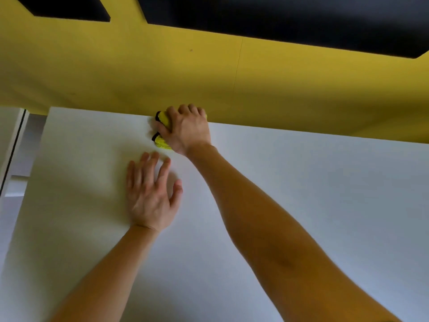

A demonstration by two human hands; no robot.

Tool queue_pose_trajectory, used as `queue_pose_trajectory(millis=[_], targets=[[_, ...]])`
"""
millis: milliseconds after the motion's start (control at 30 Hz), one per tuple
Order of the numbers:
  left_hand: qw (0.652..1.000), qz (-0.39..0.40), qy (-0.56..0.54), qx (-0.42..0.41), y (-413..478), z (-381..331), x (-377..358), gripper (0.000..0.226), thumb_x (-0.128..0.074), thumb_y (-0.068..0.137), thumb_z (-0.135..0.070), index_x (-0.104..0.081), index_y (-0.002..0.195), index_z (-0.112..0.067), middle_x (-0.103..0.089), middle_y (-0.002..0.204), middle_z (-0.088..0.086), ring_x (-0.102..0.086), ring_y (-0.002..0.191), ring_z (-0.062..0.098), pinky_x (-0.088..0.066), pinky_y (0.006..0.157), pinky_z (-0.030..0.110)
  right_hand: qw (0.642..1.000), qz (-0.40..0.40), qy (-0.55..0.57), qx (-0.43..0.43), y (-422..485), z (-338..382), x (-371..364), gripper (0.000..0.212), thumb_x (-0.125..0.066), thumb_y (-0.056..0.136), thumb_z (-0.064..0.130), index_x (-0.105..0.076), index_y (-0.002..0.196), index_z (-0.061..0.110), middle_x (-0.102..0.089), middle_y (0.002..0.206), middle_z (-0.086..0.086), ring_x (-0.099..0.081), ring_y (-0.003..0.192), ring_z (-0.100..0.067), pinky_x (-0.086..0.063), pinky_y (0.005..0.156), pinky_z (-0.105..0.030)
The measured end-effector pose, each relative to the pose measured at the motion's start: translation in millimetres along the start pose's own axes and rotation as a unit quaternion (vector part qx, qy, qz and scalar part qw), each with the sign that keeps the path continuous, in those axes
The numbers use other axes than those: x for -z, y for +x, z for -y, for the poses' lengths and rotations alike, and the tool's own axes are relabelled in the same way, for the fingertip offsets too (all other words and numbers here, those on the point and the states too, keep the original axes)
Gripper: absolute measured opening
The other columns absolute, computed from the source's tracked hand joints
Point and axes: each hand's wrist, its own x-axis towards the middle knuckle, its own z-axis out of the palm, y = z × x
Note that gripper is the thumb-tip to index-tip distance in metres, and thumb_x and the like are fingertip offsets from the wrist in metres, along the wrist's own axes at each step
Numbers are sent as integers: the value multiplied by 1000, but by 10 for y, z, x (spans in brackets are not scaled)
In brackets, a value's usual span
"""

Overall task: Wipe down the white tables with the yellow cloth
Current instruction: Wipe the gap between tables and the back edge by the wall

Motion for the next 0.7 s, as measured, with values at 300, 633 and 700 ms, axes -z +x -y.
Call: queue_pose_trajectory(millis=[300,633,700], targets=[[995,52,71,52,-7,-577,197,55,-47,106,-38,-55,150,-7,-48,162,22,-43,151,45,-33,124,59,989,-93,2,-116,-1474,-3303,882,58,-51,101,69,-75,113,18,-74,109,-13,-63,105,-43,-46,95,-47],[995,35,-45,76,-186,-2582,-27,56,-58,104,-40,-56,153,-12,-45,166,21,-38,156,43,-25,130,60,998,43,-52,-1,-807,-2223,716,60,-34,107,70,-68,116,21,-72,119,-11,-62,118,-36,-42,100,-48],[995,24,-36,86,-212,-2629,-65,57,-56,105,-41,-56,154,-12,-44,167,20,-37,158,42,-25,130,60,998,44,-44,17,-697,-1955,631,60,-34,108,69,-67,121,22,-71,120,-9,-61,120,-34,-41,100,-46]])
